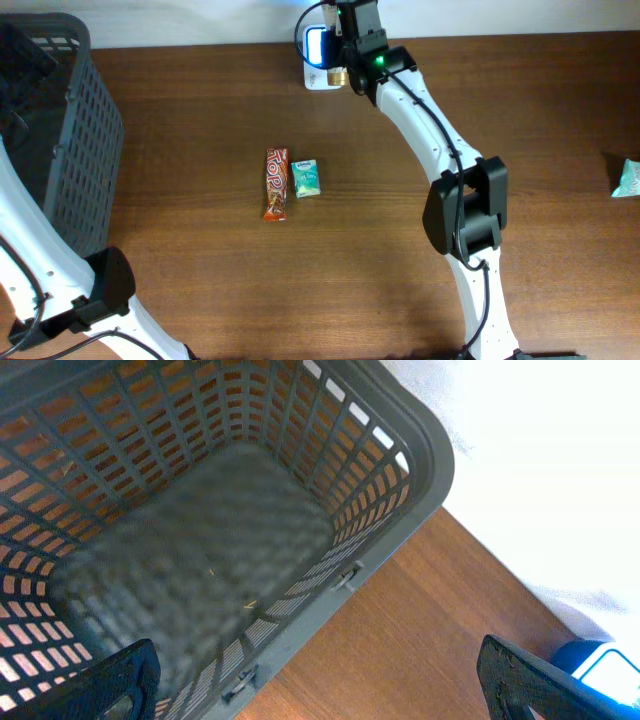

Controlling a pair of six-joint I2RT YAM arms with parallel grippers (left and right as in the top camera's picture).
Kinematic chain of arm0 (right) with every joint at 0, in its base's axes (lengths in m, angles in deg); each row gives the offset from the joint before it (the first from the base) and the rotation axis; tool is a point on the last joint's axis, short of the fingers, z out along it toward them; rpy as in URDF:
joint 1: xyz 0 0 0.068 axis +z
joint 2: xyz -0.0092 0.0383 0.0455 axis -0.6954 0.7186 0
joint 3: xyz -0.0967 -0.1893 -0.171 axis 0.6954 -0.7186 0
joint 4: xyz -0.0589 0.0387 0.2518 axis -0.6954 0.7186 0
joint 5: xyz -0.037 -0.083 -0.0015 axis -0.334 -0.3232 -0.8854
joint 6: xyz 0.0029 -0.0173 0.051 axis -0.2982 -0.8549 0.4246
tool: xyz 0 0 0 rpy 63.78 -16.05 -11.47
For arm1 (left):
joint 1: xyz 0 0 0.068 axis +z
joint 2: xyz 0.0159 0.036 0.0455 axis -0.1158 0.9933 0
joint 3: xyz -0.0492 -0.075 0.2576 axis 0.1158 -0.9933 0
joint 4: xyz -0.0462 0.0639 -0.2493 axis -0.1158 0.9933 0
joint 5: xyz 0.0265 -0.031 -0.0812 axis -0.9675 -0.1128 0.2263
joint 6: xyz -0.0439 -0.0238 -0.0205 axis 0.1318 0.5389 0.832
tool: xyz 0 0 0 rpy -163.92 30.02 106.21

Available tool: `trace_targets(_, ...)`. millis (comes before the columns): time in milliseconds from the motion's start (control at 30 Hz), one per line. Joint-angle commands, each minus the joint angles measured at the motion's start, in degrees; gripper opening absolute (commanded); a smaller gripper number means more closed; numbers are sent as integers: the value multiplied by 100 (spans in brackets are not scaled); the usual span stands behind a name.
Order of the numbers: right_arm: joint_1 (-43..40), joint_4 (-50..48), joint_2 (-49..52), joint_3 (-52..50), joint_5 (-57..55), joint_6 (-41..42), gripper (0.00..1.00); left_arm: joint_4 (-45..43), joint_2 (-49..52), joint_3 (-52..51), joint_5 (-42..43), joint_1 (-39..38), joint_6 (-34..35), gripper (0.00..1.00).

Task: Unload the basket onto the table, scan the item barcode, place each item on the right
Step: 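Carry the Pantene tube right and set it at the right edge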

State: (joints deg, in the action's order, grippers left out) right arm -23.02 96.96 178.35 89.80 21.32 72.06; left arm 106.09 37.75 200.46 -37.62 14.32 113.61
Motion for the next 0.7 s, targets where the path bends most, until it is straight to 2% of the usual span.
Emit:
trace_targets(0,26,-439,-59,-369,219,105,4,7,-85,46,-44,20,28,99)
trace_targets(133,-17,-538,-129,-437,63,103,4,7,-85,46,-44,20,28,99)
trace_targets(200,-264,-363,-420,-433,-616,105,4,7,-85,46,-44,20,28,99)
trace_targets(333,-1329,938,-1091,-433,-2387,109,4,7,-85,46,-44,20,28,99)
trace_targets(400,-2024,1676,-1143,-435,-2658,223,4,7,-85,46,-44,20,28,99)
trace_targets(433,-2573,2267,-1104,-437,-2645,601,4,7,-85,46,-44,20,28,99)
trace_targets(533,-3571,2966,-1001,-551,-2369,1421,4,7,-85,46,-44,20,28,99)
trace_targets(667,-4774,2734,-896,-1032,-1416,1578,4,7,-85,46,-44,20,28,99)
